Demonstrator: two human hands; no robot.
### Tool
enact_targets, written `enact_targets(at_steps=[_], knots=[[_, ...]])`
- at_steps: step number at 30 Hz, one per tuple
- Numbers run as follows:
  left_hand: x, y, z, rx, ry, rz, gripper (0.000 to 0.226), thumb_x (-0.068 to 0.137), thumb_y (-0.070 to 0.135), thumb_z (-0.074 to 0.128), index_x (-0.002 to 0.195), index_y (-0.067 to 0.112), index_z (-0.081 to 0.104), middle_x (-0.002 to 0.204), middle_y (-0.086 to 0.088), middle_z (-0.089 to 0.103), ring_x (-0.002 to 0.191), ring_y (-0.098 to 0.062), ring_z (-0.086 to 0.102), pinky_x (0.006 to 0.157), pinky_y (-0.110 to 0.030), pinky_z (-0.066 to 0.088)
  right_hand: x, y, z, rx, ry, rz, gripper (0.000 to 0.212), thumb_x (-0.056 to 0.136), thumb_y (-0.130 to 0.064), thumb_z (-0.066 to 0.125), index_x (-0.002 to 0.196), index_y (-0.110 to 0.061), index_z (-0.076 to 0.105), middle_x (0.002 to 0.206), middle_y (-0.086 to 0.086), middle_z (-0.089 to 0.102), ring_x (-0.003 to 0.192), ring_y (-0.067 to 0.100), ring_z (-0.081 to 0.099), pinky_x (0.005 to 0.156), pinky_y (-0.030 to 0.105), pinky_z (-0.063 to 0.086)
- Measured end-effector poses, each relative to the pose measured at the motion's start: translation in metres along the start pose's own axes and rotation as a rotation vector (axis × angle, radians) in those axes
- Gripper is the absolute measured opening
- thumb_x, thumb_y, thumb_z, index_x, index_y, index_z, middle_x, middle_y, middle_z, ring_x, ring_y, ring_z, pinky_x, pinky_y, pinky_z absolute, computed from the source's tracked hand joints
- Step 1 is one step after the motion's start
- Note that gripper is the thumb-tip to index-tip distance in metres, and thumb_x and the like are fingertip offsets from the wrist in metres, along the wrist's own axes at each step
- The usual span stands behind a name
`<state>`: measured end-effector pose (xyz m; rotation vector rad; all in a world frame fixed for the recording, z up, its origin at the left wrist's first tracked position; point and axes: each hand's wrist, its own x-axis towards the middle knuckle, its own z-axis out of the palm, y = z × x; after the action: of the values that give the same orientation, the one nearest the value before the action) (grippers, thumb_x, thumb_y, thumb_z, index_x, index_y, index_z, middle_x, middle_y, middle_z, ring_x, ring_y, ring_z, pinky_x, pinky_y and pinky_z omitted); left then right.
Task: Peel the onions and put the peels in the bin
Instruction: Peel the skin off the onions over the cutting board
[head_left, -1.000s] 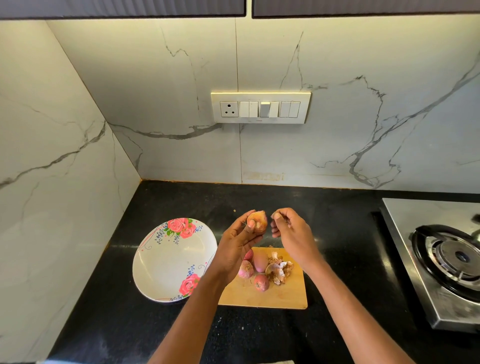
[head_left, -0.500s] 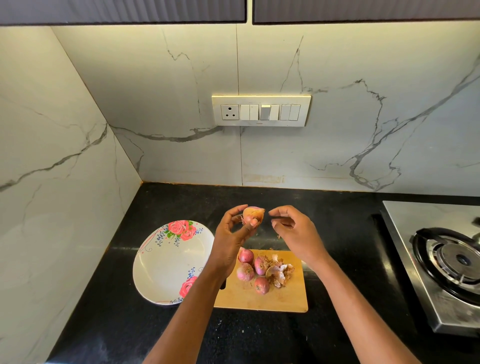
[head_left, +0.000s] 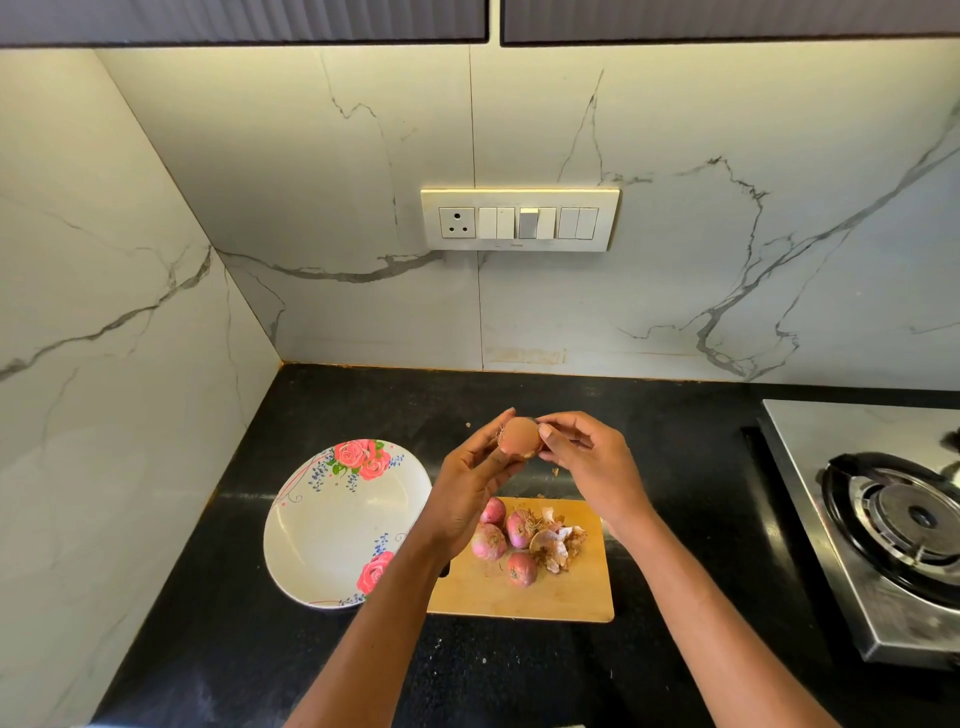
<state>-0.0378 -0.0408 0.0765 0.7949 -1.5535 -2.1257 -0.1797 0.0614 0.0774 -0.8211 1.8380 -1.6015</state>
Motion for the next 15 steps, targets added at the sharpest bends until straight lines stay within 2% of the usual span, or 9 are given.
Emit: enact_targets(at_steps=[2,6,11,15], knots=[[0.0005,-0.0017,0.0008,0.023,0.018,0.011,0.041,0.095,0.022,0.064,0.134,0.035,0.058,0.132,0.011,0.065,0.123,-0.013,0.063,0.098,-0.027,0.054,-0.0008,0.001,-0.0012,0.076,0.008,0.037,0.015,0.096,-0.015,0.068,0.11,-0.013,0.073,0.106,0.002,0.075,0.101,0.015,0.073,0.08,0.026,0.06],[0.0006,-0.0009,-0.0011,-0.002,0.082,0.033,0.045,0.089,0.028,0.068,0.133,0.021,0.06,0.126,0.002,0.07,0.116,-0.017,0.068,0.099,-0.031,0.056,0.0005,0.001,-0.0005,0.174,0.015,0.104,0.016,0.097,-0.012,0.065,0.111,-0.008,0.072,0.106,0.006,0.076,0.101,0.017,0.073,0.079,0.025,0.06],[0.0018,-0.0071,0.0051,0.01,0.19,0.063,0.017,0.098,0.018,0.063,0.113,0.022,0.069,0.106,0.006,0.077,0.105,-0.016,0.073,0.086,-0.025,0.058,0.0001,0.0066,0.0026,0.231,-0.008,0.166,0.019,0.099,-0.015,0.063,0.116,-0.008,0.069,0.11,0.009,0.075,0.105,0.019,0.072,0.085,0.028,0.06],[0.0062,-0.0094,0.0054,0.046,0.259,0.082,0.015,0.099,0.02,0.061,0.109,0.018,0.072,0.107,-0.003,0.076,0.103,-0.019,0.073,0.09,-0.03,0.06,-0.0028,0.0033,0.0048,0.236,-0.066,0.163,0.023,0.097,-0.021,0.065,0.117,-0.01,0.066,0.108,0.005,0.076,0.105,0.017,0.072,0.089,0.029,0.059]])
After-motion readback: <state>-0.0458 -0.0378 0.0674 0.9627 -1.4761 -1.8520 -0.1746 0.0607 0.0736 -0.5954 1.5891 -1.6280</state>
